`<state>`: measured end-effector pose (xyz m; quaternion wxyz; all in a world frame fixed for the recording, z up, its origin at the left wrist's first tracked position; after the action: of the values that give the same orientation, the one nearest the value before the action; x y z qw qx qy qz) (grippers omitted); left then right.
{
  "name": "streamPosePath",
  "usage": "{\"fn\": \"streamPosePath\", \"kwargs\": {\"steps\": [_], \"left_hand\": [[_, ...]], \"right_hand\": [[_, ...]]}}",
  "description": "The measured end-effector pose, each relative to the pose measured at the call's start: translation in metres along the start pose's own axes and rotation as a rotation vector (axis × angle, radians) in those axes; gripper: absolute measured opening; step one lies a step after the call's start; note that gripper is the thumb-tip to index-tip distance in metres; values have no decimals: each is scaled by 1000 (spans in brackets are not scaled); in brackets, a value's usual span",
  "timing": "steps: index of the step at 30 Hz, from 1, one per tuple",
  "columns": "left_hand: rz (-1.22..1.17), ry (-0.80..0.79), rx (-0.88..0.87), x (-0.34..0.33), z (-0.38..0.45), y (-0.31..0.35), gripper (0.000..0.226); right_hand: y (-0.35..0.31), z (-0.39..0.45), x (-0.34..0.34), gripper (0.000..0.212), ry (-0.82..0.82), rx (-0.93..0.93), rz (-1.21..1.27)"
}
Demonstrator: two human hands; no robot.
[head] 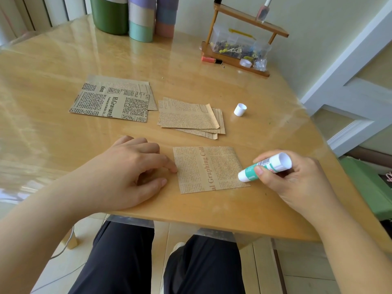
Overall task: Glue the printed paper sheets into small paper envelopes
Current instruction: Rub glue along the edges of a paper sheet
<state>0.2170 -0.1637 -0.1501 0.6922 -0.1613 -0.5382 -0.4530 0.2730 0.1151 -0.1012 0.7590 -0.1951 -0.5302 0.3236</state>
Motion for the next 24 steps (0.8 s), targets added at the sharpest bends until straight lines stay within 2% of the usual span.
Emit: {"fn": "streamPosePath", "kwargs": {"steps": [4,11,18,22,24], "left_hand": [[1,0,2,0,0,0,26],[8,-6,10,0,0,0,27],[24,-9,14,0,0,0,27],[33,-12,12,0,0,1,26],[35,-16,10,0,0,1,26]], "right_hand": [[2,11,-1,5,13,-21,-29],[-2,7,1,2,12,0,-77],[-11,-11,7,17,-43,58,-101],[-13,-19,23,15,96,-5,-83],[-14,-21,35,12,239,-72,89]]}}
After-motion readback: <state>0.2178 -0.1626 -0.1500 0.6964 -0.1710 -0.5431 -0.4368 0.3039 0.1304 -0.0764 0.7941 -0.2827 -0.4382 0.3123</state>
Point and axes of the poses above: each hand's wrist, its own z-axis towards the middle knuckle, its own x-axis out of the back of the hand, y = z × x, the point moved 2 cm from there along z, towards the middle knuckle, and after that the axes turned 3 degrees about z, right-handed, at the moved point
